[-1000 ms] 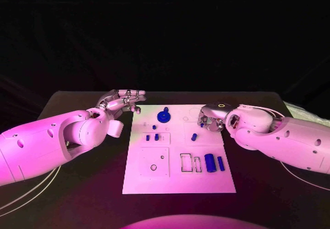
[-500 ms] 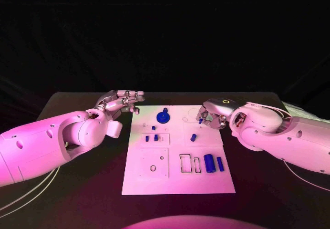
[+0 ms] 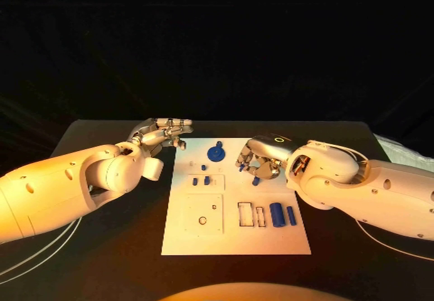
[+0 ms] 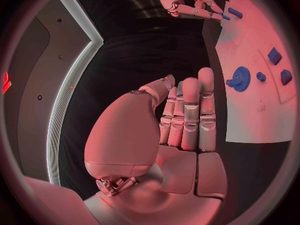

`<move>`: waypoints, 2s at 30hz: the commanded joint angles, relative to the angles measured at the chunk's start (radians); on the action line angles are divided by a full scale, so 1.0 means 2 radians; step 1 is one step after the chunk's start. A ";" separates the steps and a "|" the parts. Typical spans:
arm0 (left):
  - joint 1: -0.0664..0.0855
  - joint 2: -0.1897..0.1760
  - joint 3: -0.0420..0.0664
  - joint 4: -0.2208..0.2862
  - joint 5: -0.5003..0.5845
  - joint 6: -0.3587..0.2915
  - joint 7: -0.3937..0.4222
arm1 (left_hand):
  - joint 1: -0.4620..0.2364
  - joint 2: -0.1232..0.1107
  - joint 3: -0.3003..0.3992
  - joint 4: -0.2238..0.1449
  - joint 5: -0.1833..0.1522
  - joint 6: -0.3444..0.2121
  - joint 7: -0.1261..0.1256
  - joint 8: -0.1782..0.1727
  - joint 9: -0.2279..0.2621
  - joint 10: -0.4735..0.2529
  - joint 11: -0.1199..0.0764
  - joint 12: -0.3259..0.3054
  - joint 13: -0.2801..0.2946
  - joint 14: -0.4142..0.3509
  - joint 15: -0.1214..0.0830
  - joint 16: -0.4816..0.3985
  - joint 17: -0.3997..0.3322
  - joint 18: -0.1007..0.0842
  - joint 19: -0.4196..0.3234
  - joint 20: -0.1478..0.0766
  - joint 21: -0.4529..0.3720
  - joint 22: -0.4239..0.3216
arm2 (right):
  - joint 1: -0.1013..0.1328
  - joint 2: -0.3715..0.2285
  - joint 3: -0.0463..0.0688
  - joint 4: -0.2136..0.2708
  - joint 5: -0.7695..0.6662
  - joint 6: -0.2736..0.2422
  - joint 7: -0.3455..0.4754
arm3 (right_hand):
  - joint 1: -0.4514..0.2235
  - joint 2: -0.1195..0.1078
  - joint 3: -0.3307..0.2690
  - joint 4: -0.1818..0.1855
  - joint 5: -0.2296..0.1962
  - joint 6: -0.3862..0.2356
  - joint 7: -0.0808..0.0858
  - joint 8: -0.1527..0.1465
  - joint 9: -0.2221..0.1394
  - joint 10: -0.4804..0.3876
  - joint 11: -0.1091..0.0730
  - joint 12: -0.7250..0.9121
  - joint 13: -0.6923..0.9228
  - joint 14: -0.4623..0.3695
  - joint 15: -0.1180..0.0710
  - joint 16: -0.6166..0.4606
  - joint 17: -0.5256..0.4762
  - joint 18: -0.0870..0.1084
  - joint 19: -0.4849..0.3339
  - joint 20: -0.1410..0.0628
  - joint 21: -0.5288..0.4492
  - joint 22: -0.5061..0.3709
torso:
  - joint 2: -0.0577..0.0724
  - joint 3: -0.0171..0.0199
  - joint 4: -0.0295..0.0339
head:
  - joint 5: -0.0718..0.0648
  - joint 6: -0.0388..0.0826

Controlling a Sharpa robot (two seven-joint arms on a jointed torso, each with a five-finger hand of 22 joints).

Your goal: Assemble the parts on the task board

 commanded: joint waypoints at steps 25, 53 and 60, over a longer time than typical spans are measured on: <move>0.000 0.003 0.000 0.006 0.002 0.011 -0.001 | 0.002 0.008 -0.001 -0.004 0.002 -0.004 0.004 0.000 -0.001 -0.006 0.000 0.003 0.000 -0.002 0.000 -0.003 -0.003 0.005 0.002 0.000 -0.003 -0.002 | -0.057 0.072 -0.003 -0.017 -0.010 0.035 0.031 | -0.008 0.001 0.005 -0.002 -0.002 -0.001 0.005 0.000 0.000 -0.001 0.001 -0.005 -0.001 0.009 -0.001 0.002 -0.001 -0.005 0.001 0.001 0.002 -0.002 | 0.000 -0.0002 -0.0005 | 0.016 -0.010; -0.001 0.003 0.000 0.005 0.002 0.014 -0.004 | 0.002 0.008 -0.002 -0.005 0.003 -0.005 0.004 0.000 -0.001 -0.007 0.001 0.003 0.000 -0.003 0.000 -0.003 -0.003 0.005 0.002 0.000 -0.004 -0.002 | -0.060 0.081 -0.005 -0.028 -0.024 0.058 0.030 | -0.010 0.001 0.005 -0.002 -0.002 -0.001 0.005 0.000 0.000 -0.002 0.001 -0.005 -0.001 0.009 -0.001 0.002 -0.001 -0.005 0.001 0.001 0.002 -0.002 | 0.000 -0.0004 0.0002 | 0.018 -0.016; -0.001 0.003 0.000 0.005 0.002 0.013 -0.004 | 0.002 0.008 -0.002 -0.005 0.003 -0.005 0.004 0.000 -0.001 -0.007 0.001 0.003 0.000 -0.003 0.000 -0.003 -0.003 0.005 0.002 0.000 -0.004 -0.002 | -0.063 0.083 -0.006 -0.030 -0.027 0.069 0.028 | -0.010 0.001 0.005 -0.002 -0.002 -0.001 0.005 0.000 0.000 -0.002 0.001 -0.005 -0.001 0.009 -0.001 0.002 -0.001 -0.005 0.001 0.001 0.003 -0.002 | 0.000 -0.0004 -0.0002 | 0.018 -0.018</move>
